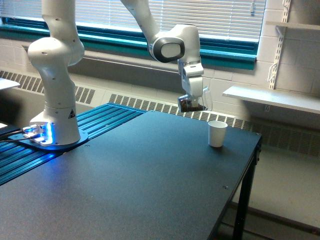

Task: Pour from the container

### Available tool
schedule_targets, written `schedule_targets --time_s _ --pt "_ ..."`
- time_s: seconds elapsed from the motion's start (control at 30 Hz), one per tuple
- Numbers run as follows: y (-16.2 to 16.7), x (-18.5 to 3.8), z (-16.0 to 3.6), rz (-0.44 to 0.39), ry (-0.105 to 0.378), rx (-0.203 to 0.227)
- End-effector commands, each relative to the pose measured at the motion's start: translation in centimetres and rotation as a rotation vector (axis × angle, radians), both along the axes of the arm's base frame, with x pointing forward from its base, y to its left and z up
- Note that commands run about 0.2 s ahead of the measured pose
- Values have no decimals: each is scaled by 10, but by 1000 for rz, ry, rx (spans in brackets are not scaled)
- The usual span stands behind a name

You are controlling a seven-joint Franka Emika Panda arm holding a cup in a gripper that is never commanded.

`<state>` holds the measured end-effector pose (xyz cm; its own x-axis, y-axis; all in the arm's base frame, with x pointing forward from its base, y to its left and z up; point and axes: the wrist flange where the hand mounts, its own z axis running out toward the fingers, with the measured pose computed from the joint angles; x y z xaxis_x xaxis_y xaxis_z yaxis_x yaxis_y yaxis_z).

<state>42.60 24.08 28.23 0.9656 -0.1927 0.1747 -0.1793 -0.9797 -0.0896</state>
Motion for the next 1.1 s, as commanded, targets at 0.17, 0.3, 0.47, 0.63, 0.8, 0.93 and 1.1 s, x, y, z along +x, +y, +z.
schedule_targets --time_s 0.17,0.3,0.47,0.63,0.8,0.93,1.1 --pt "3 7 -7 22 20 -22" --pt "5 9 -11 29 29 -30" --pt "10 12 -15 39 37 -36" --pt "14 15 -19 46 47 -45" --pt "18 17 -22 52 58 -50" --pt "21 19 -25 55 66 -56" --pt "22 21 -28 59 82 -67"
